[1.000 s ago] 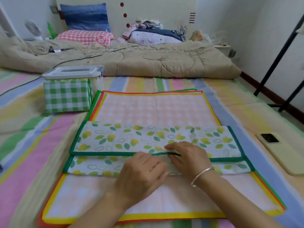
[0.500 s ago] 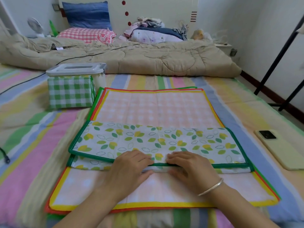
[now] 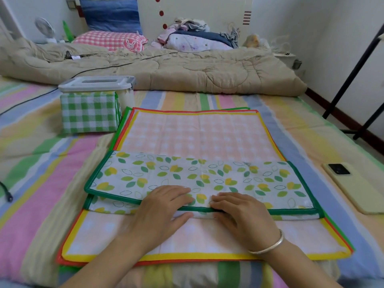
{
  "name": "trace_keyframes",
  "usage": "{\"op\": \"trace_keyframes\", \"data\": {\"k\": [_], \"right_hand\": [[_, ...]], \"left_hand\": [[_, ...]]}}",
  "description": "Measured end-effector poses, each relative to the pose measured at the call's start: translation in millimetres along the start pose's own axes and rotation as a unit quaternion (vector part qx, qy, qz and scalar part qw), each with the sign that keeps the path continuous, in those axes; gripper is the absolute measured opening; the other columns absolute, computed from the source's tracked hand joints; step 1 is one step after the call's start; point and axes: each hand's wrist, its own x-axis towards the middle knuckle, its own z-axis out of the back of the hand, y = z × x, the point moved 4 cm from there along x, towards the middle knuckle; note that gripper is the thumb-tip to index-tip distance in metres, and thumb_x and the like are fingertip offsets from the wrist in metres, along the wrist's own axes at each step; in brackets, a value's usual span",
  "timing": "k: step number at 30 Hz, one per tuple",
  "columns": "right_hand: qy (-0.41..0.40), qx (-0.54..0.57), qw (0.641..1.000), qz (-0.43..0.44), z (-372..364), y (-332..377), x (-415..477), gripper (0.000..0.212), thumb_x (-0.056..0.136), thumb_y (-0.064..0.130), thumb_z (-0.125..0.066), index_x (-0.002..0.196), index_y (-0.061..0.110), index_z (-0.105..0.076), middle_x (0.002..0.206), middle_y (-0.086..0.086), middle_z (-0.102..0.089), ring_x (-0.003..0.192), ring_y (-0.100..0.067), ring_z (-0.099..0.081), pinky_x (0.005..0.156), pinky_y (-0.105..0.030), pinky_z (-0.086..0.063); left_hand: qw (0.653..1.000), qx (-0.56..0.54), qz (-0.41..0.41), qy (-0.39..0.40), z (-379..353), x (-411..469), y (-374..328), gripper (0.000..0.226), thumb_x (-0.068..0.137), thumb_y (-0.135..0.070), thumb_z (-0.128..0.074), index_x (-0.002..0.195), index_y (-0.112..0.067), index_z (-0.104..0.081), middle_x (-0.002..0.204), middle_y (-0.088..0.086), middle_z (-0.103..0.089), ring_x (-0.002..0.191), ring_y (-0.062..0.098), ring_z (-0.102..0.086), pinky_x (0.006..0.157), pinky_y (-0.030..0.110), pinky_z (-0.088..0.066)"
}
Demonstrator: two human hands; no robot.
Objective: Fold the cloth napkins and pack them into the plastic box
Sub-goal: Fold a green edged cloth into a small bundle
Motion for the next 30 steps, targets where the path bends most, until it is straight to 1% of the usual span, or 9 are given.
{"op": "trace_keyframes", "data": {"k": [5, 8, 12, 15, 17, 19, 22, 26, 30], "right_hand": [[-0.015, -0.031, 0.999, 0.016, -1, 3, -1, 0.029, 0.086, 0.036, -0.051, 0.091, 0.023, -0.077, 0.096, 0.010, -0.075, 0.089, -0.011, -0.071, 0.067, -0.027, -0.058], [-0.030, -0.044, 0.998, 0.014, 0, 6, 0, 0.027, 0.085, 0.033, -0.051, 0.088, 0.024, -0.076, 0.086, 0.010, -0.074, 0.076, -0.012, -0.071, 0.056, -0.026, -0.056], [-0.047, -0.013, 0.996, -0.079, 5, 0, 7, 0.022, 0.083, 0.037, -0.052, 0.082, 0.034, -0.074, 0.070, 0.016, -0.071, 0.060, -0.007, -0.066, 0.045, -0.023, -0.049], [-0.044, 0.036, 0.982, -0.179, 9, -12, 16, 0.009, 0.088, 0.029, -0.065, 0.087, 0.034, -0.073, 0.068, 0.015, -0.070, 0.060, -0.010, -0.065, 0.053, -0.030, -0.050], [-0.042, 0.060, 0.975, -0.208, 11, -16, 23, 0.008, 0.089, 0.027, -0.068, 0.091, 0.032, -0.073, 0.072, 0.013, -0.071, 0.065, -0.012, -0.066, 0.060, -0.033, -0.052], [-0.058, 0.060, 0.975, -0.204, 15, -15, 28, 0.007, 0.089, 0.027, -0.068, 0.091, 0.031, -0.073, 0.072, 0.013, -0.071, 0.065, -0.013, -0.066, 0.060, -0.033, -0.053], [-0.096, 0.021, 0.984, -0.147, 20, -7, 30, 0.010, 0.087, 0.030, -0.062, 0.087, 0.031, -0.072, 0.068, 0.014, -0.070, 0.057, -0.012, -0.065, 0.048, -0.033, -0.051], [-0.116, -0.048, 0.990, -0.058, 23, 8, 22, 0.022, 0.086, 0.036, -0.049, 0.083, 0.031, -0.070, 0.066, 0.014, -0.069, 0.051, -0.010, -0.063, 0.038, -0.030, -0.046], [-0.111, -0.073, 0.990, -0.045, 18, 13, 6, 0.023, 0.085, 0.035, -0.049, 0.084, 0.030, -0.071, 0.069, 0.013, -0.069, 0.056, -0.011, -0.065, 0.037, -0.028, -0.044]], "left_hand": [[1.000, 0.006, -0.021, -0.014, 3, -2, -6, 0.030, 0.087, -0.045, -0.059, 0.103, -0.024, -0.075, 0.113, -0.011, -0.070, 0.106, 0.009, -0.064, 0.087, 0.028, -0.053], [0.996, 0.032, -0.071, -0.040, 12, -1, -24, 0.009, 0.083, -0.027, -0.071, 0.089, -0.021, -0.070, 0.093, -0.009, -0.065, 0.086, 0.011, -0.061, 0.072, 0.025, -0.047], [0.992, 0.050, -0.102, -0.052, 14, -2, -39, 0.015, 0.090, -0.026, -0.060, 0.078, -0.021, -0.068, 0.076, -0.010, -0.063, 0.066, 0.011, -0.057, 0.055, 0.022, -0.042], [0.991, 0.066, -0.108, -0.043, 13, 0, -42, 0.013, 0.091, -0.026, -0.062, 0.091, -0.021, -0.075, 0.089, -0.008, -0.073, 0.077, 0.011, -0.068, 0.059, 0.024, -0.053], [0.992, 0.084, -0.094, -0.017, 13, 4, -43, 0.024, 0.080, -0.029, -0.079, 0.102, -0.019, -0.076, 0.104, -0.005, -0.075, 0.091, 0.012, -0.071, 0.064, 0.025, -0.058], [0.991, 0.101, -0.079, 0.029, 11, 8, -42, 0.039, 0.066, -0.035, -0.090, 0.101, -0.021, -0.077, 0.101, -0.007, -0.075, 0.087, 0.011, -0.072, 0.056, 0.024, -0.055], [0.984, 0.146, -0.084, 0.053, 3, 8, -42, 0.028, 0.063, -0.028, -0.091, 0.085, -0.024, -0.076, 0.085, -0.010, -0.072, 0.072, 0.011, -0.068, 0.043, 0.024, -0.045], [0.980, 0.177, -0.077, 0.037, -6, 4, -41, 0.028, 0.058, -0.013, -0.093, 0.072, -0.021, -0.070, 0.074, -0.005, -0.067, 0.067, 0.016, -0.063, 0.044, 0.029, -0.045], [0.973, 0.219, -0.065, 0.022, 2, 3, -55, 0.037, 0.047, -0.005, -0.092, 0.059, -0.019, -0.059, 0.067, -0.002, -0.057, 0.058, 0.017, -0.055, 0.045, 0.027, -0.019]]}}
